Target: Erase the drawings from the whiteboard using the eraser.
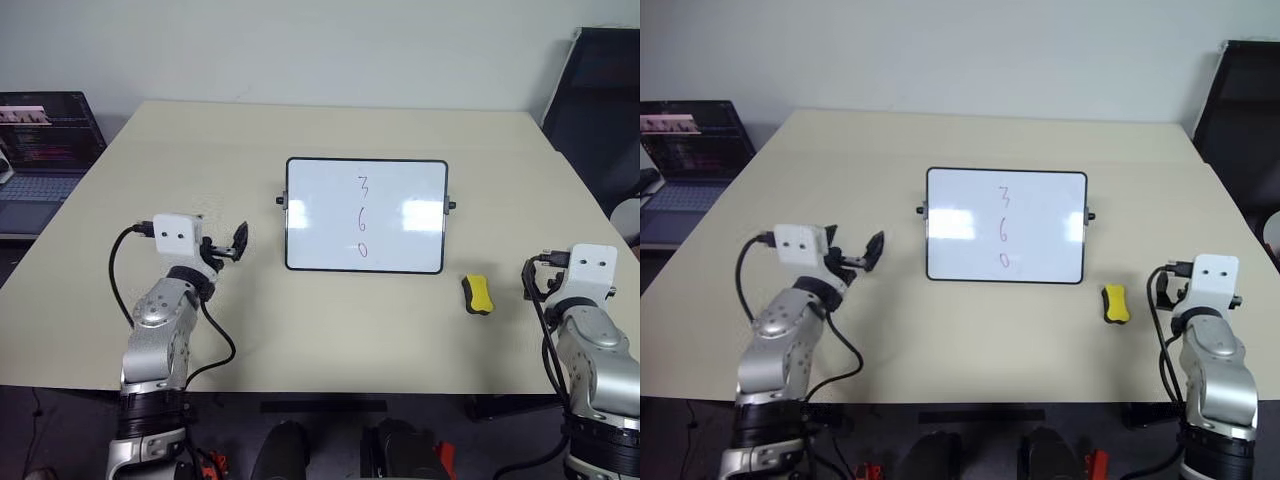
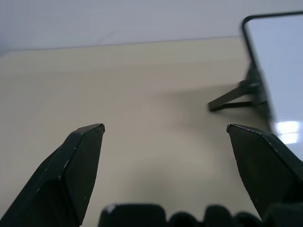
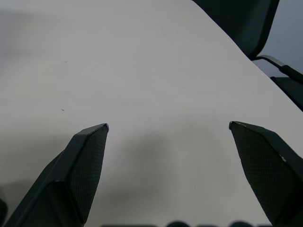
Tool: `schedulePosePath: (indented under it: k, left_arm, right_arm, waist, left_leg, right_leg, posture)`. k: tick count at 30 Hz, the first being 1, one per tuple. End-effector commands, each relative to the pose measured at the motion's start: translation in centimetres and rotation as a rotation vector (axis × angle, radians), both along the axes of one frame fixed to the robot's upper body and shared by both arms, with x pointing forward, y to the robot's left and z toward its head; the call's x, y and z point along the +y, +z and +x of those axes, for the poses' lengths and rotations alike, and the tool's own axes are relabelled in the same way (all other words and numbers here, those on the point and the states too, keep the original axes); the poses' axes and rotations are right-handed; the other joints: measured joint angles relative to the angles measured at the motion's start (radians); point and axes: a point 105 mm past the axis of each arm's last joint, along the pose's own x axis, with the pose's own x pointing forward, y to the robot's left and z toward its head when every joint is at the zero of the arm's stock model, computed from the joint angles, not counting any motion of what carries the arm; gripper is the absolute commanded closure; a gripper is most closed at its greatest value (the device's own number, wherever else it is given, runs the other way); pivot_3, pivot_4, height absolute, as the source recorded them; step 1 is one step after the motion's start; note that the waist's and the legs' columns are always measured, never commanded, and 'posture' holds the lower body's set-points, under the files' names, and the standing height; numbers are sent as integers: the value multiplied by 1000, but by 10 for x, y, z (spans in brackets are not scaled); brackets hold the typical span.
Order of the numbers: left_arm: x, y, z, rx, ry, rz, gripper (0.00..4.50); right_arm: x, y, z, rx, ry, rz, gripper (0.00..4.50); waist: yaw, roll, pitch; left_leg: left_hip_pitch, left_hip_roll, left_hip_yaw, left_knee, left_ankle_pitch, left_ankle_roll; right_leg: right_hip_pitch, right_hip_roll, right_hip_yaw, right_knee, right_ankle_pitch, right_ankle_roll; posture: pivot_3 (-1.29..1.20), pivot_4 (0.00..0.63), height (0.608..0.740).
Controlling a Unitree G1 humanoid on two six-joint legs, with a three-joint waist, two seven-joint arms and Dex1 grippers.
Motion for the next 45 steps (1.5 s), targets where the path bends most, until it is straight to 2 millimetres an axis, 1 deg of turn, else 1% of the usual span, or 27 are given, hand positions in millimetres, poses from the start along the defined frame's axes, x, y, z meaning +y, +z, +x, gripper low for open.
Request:
schedulePosePath:
  k: [1,4,6,9,11,13,15,18,21,27,29,32,35,45]
  left_arm:
    - [-35,36,-7,-87,-235,1,0]
    - [-57,45,-15,-82,-412,6,0]
    - [-67,45,-18,-62,-497,-5,0]
    - [-87,37,-31,-9,-688,9,0]
    - [-97,29,-41,16,-814,57,0]
    - [-103,22,-47,34,-911,101,0]
    - [-103,14,-49,43,-965,149,0]
    - [-103,5,-50,47,-1012,218,0]
    - [-100,-2,-47,40,-1036,272,0]
    - [-96,-13,-46,26,-1070,350,0]
    - [-95,-14,-44,19,-1071,361,0]
    - [-95,-13,-43,8,-1070,369,0]
    - [-94,-13,-43,3,-1072,382,0]
    - [-93,-12,-46,-5,-1062,389,0]
  right_arm:
    - [11,22,0,-34,69,-9,26]
    - [24,27,1,-3,137,24,26]
    - [35,28,1,34,190,43,26]
    - [46,28,3,96,235,92,26]
    - [57,33,7,125,272,132,26]
    - [68,36,9,155,301,168,26]
    - [76,36,9,187,314,196,26]
    - [81,34,8,222,307,228,26]
    - [84,21,2,290,283,263,26]
    - [83,-3,-9,362,232,292,26]
    - [83,-7,-8,352,212,327,26]
    - [81,-14,-9,367,200,331,26]
    - [78,-18,-9,371,187,335,26]
    - [76,-18,-1,355,182,351,26]
  waist:
    - [0,0,0]
    - [-1,0,0]
    - [-4,0,0]
    - [-7,0,0]
    - [-7,1,1]
    - [-10,1,1]
    - [-9,1,0]
    - [-8,1,1]
    - [-6,1,1]
    - [-3,1,1]
    - [-4,1,1]
    - [-6,1,1]
    - [-6,1,1]
    - [-9,1,1]
  left_leg:
    - [0,0,0,0,0,0]
    - [0,0,0,0,0,0]
    - [0,0,0,0,0,0]
    - [0,0,-1,0,0,0]
    - [0,0,-1,0,0,0]
    - [0,0,-1,0,0,0]
    - [0,0,-1,0,0,0]
    - [0,0,-1,-1,0,0]
    - [-2,0,-1,-1,0,0]
    - [-3,0,-1,-1,0,0]
    - [-3,0,-1,-1,0,0]
    - [-3,1,-1,-1,0,0]
    - [-3,1,-1,-1,0,0]
    - [-4,1,-1,-1,0,0]
  right_leg:
    - [0,0,0,0,0,0]
    - [0,0,0,0,0,0]
    - [0,1,1,0,0,0]
    - [0,1,0,0,0,0]
    - [0,1,0,0,0,0]
    - [-1,1,1,0,0,0]
    - [-1,1,0,0,0,-1]
    - [-1,1,-1,0,-1,-2]
    - [-2,1,-1,0,-1,-2]
    - [-3,0,-1,0,-1,-2]
    - [-3,1,-1,0,-1,-2]
    - [-4,1,0,1,-1,-2]
    - [-4,1,0,0,-1,-2]
    - [-6,1,0,1,-1,-2]
  posture:
    - [0,150,740]
    - [0,150,740]
    - [0,150,740]
    - [0,150,740]
    - [0,150,740]
    - [0,150,740]
    - [0,150,740]
    - [0,150,740]
    - [0,150,740]
    - [0,150,740]
    - [0,150,740]
    - [0,150,740]
    - [0,150,740]
    - [0,150,740]
